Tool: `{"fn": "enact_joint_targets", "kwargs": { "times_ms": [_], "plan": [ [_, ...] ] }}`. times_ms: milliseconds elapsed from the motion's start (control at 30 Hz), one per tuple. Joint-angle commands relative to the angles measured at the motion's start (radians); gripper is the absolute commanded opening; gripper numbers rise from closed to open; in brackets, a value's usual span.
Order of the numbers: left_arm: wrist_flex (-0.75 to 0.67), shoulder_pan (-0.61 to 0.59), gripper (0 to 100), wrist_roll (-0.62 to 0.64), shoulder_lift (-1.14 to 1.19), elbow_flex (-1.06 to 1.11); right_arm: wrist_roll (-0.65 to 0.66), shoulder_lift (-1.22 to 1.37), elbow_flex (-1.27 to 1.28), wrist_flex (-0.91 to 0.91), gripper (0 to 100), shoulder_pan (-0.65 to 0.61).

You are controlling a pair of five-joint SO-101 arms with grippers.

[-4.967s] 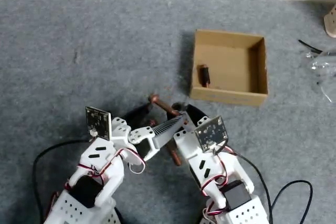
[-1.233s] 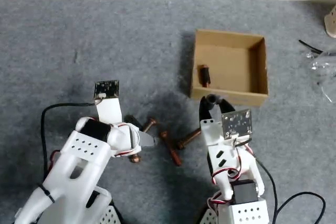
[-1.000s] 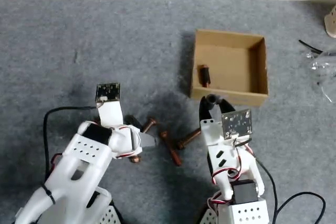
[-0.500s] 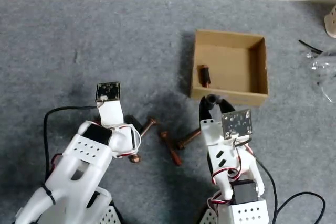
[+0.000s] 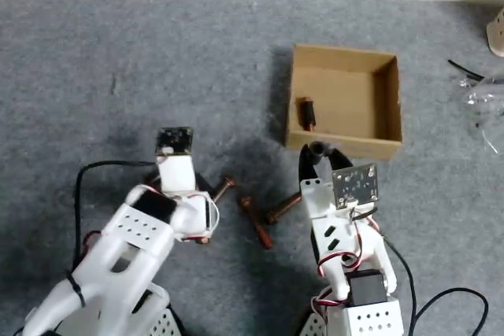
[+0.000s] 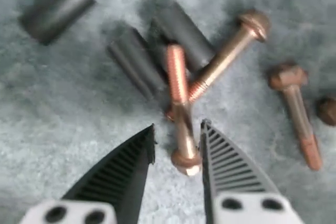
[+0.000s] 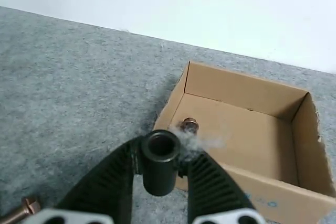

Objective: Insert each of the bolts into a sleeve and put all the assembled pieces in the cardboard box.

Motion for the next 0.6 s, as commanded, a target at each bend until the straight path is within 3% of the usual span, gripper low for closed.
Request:
{"fn": "enact_joint_targets", "kwargs": {
  "times_ms": [0, 567],
  "plan": [
    [-0.061, 0.021, 14, 0.003, 0.002, 0.016, -0.011, -0.005, 0.102, -0.002, 0.5, 0.013],
    [-0.121, 0.021, 14, 0.005, 0.002, 0.051, -0.011, -0.007, 0.102, -0.002, 0.5, 0.013]
  ]
}}
